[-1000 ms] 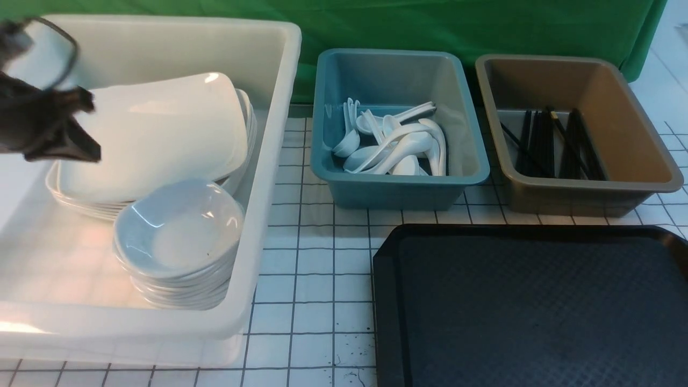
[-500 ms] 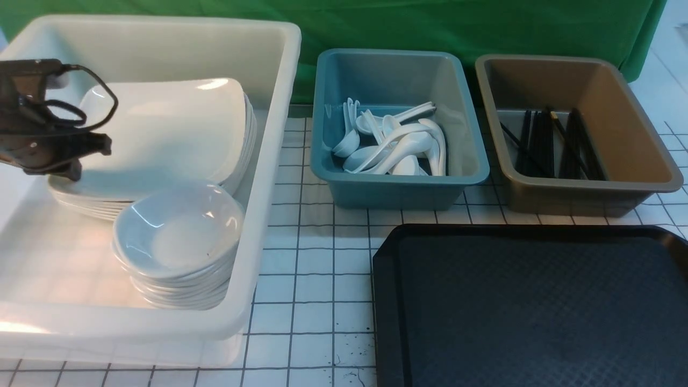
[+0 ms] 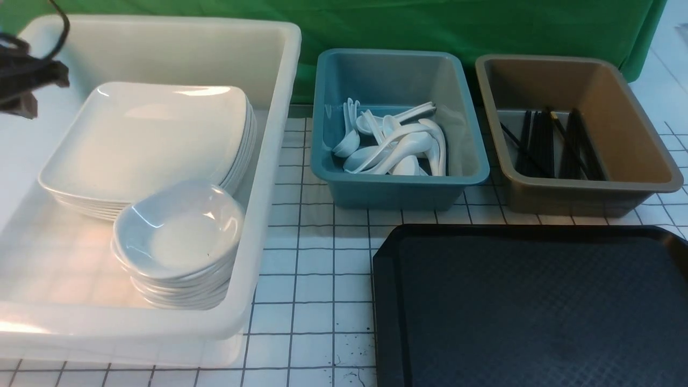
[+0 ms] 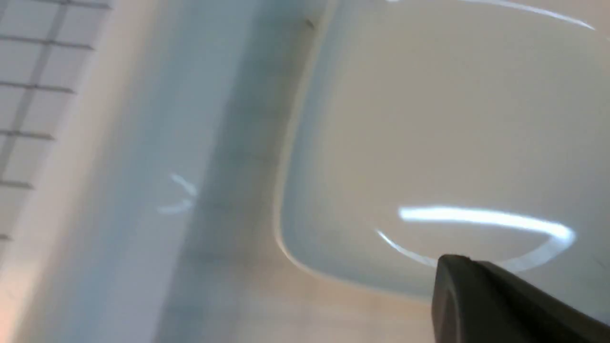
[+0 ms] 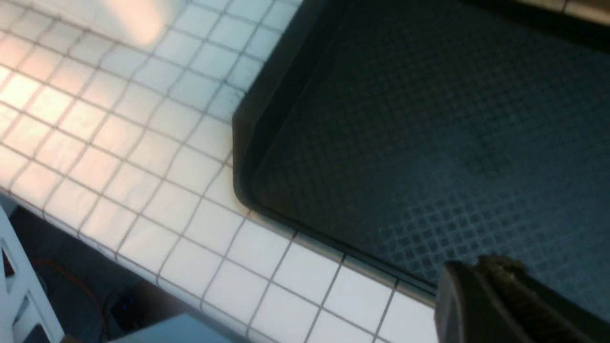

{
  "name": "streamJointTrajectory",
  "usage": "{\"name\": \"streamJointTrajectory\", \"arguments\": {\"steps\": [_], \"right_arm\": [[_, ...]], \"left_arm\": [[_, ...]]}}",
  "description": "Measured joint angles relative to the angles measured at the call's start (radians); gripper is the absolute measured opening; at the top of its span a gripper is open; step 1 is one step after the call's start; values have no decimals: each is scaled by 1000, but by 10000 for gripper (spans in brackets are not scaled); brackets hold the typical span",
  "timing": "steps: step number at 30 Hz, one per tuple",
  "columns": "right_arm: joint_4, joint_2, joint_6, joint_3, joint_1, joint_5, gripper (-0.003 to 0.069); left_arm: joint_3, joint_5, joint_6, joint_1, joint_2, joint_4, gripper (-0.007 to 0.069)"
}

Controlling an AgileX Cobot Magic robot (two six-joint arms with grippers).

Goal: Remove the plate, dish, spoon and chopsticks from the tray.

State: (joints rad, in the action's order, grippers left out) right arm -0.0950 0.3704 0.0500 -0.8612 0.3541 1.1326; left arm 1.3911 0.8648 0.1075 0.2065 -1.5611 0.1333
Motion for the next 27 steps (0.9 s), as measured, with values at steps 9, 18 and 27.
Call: {"name": "streamJointTrajectory", "arguments": {"steps": [9, 18, 27], "right_arm": [[1, -243, -67, 109, 0, -181, 30], [1, -318, -69, 451, 0, -842, 30], [1, -318, -69, 471, 0, -931, 37]], "left_arm": [[0, 302, 206, -1, 234, 321, -3], [0, 308, 255, -2, 321, 390, -3], [0, 286, 282, -2, 311, 414, -3]]}}
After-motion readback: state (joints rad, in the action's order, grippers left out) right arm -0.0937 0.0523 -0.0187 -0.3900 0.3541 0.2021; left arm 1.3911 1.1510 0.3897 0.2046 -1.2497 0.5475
